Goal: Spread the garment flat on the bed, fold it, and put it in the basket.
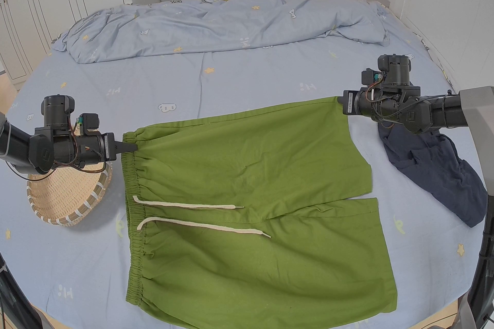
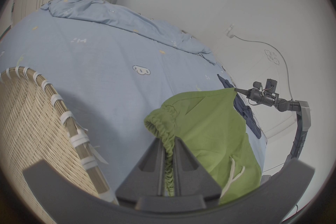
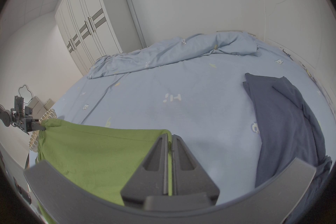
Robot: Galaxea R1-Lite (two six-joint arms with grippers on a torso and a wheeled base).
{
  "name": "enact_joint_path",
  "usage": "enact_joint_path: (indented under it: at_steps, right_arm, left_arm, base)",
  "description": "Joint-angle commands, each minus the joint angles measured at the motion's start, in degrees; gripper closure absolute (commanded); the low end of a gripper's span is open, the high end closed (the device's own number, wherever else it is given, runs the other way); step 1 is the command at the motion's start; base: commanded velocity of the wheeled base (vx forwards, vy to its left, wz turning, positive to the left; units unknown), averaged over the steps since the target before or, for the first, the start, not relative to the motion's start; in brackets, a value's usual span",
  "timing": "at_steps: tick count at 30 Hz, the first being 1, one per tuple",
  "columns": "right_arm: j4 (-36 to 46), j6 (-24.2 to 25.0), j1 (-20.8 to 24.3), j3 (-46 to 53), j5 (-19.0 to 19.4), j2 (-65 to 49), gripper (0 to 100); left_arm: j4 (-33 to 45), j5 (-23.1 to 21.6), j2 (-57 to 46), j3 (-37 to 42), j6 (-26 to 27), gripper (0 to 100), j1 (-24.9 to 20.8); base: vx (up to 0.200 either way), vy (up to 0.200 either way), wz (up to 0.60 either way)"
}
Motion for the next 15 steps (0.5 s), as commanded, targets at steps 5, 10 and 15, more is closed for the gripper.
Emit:
enact_joint_path:
  at_steps: [5, 10, 15]
  right_arm:
    - [0.05, -0.01, 0.21, -0.89, 0.08, 2.2, 100]
    - [0.05, 0.08, 0.21, -0.8, 0.08, 2.29, 100]
    - [-0.04, 0.26, 0.21, -0.8, 0.17, 2.29, 0]
  left_arm:
    - [-0.04, 1.32, 2.89, -1.91, -0.08, 100, -0.41]
    - [-0.04, 1.93, 3.51, -2.44, -0.25, 0, -0.76]
    - [-0.04, 1.93, 3.77, -2.7, -0.25, 0, -1.72]
  base:
    - [0.0, 0.0, 0.0]
    - [0.0, 0.0, 0.0]
    - [0.0, 0.0, 0.0]
